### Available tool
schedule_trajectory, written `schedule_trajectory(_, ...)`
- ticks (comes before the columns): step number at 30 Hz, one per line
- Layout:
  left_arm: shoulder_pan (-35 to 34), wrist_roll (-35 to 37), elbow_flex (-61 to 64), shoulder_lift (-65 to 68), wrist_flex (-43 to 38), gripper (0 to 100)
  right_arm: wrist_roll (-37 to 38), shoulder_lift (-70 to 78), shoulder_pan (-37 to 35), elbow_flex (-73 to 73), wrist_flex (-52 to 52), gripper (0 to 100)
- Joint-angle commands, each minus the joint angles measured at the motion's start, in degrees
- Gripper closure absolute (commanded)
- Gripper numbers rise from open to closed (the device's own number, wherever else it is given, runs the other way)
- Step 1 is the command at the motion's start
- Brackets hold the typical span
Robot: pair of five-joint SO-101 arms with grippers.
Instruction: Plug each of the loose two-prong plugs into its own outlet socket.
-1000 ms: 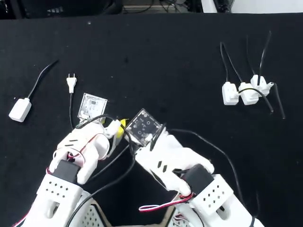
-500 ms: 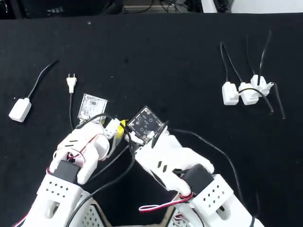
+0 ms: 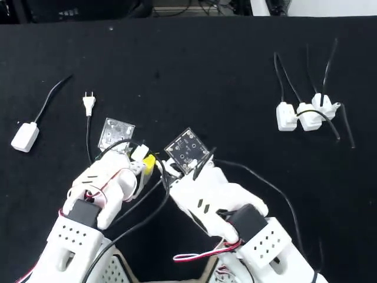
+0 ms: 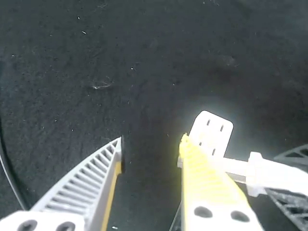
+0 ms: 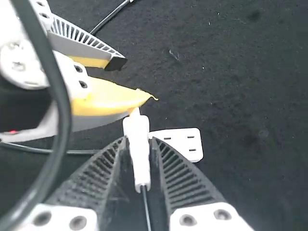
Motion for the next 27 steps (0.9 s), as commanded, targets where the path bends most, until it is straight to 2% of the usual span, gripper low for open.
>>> schedule_trajectory(1,-0.13,1.23,-0.22,-0.62,-0.53,80,-0.53,-1.36,0.7,-3.65,-2.29,98.8)
schedule_trajectory(4,-0.75,1.23,-0.57,-0.62,-0.35,80,-0.35,-1.36,0.7,-3.21,-2.2,98.8)
schedule_trajectory(7,-0.75,1.23,-0.66,-0.62,-0.35,80,3.16,-1.36,1.41,-1.1,-1.93,98.8)
schedule_trajectory(11,-0.75,1.32,-0.66,-0.62,-0.26,80,4.66,-1.27,5.27,2.33,-1.32,98.8)
schedule_trajectory(17,-0.75,1.14,-0.75,-0.62,0.09,80,6.68,0.75,7.91,-1.89,5.8,98.7)
schedule_trajectory(22,-0.75,1.23,-4.18,-0.7,6.95,80,9.23,13.85,8.0,-12.26,9.05,98.7)
schedule_trajectory(25,-1.1,0.97,-4.7,-0.7,7.91,80,9.49,24.13,8.0,-20.7,13.01,98.7)
schedule_trajectory(27,-3.74,0.88,-3.65,-0.7,8.35,80,9.58,30.2,8.0,-26.77,17.05,98.7)
